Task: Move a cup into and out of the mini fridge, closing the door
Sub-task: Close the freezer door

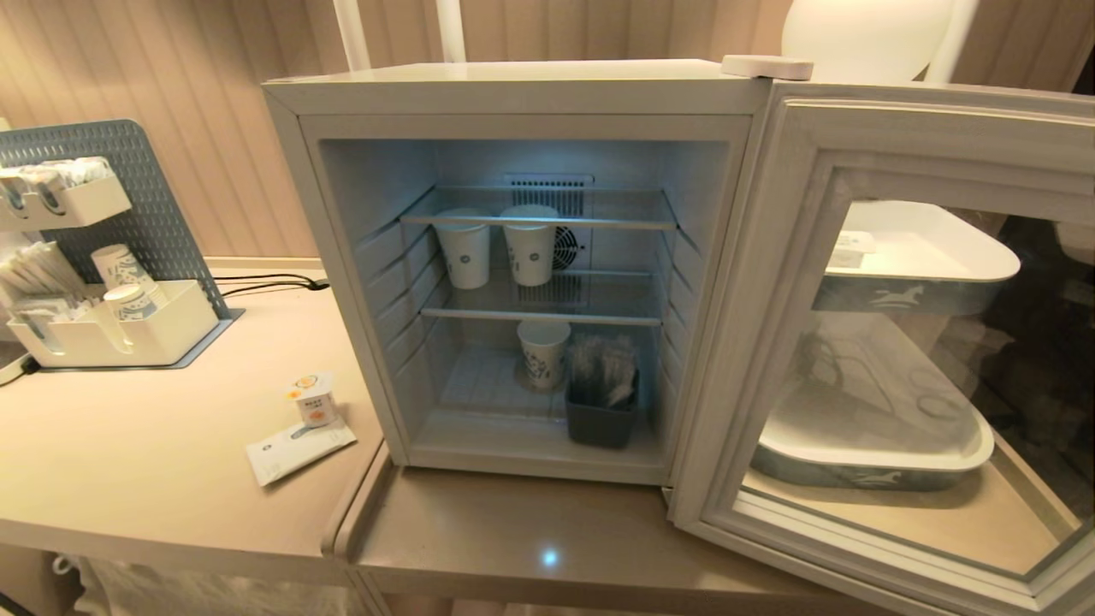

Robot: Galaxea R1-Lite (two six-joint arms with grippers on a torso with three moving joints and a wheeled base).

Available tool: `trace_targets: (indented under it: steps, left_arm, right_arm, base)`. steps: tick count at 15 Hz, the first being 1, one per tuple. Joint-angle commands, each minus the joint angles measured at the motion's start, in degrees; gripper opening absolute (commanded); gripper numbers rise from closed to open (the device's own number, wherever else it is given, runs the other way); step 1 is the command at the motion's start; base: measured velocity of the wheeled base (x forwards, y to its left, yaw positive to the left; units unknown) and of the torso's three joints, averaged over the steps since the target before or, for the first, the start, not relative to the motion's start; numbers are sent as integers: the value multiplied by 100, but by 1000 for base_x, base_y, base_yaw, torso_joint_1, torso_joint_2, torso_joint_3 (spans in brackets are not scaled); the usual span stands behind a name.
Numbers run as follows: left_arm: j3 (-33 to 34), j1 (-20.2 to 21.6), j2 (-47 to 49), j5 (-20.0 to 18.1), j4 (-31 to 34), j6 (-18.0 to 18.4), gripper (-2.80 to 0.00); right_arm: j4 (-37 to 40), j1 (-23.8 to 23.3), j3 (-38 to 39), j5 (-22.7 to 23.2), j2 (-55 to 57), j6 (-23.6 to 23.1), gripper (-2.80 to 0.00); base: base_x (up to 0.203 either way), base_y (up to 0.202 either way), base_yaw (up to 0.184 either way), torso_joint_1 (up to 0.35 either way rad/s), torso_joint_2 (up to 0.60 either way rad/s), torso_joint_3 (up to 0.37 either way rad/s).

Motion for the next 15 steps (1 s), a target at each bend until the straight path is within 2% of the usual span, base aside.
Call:
trace_targets:
  steps: [1,8,13,15]
  left_arm:
    - [9,1,-2,2,-2,-2,-280]
    - [9,1,-2,2,-2,-2,-280]
    - [7,1,-2,2,-2,33,-280]
    - [9,1,-2,2,-2,33,-280]
  right_arm:
    - [2,0,6,0,0,-3,-280]
    - [-15,0,6,0,-9,-3,-280]
    - [-22,0,6,0,-3,-3,-280]
    - [-6,0,6,-9,0,-3,-280]
  base:
    - [-121,1,3,2,13,2]
    - [-180,0,-1,2,0,1]
    - [0,0,0,0,0,0]
    - [-3,-88,-4,2,3,5]
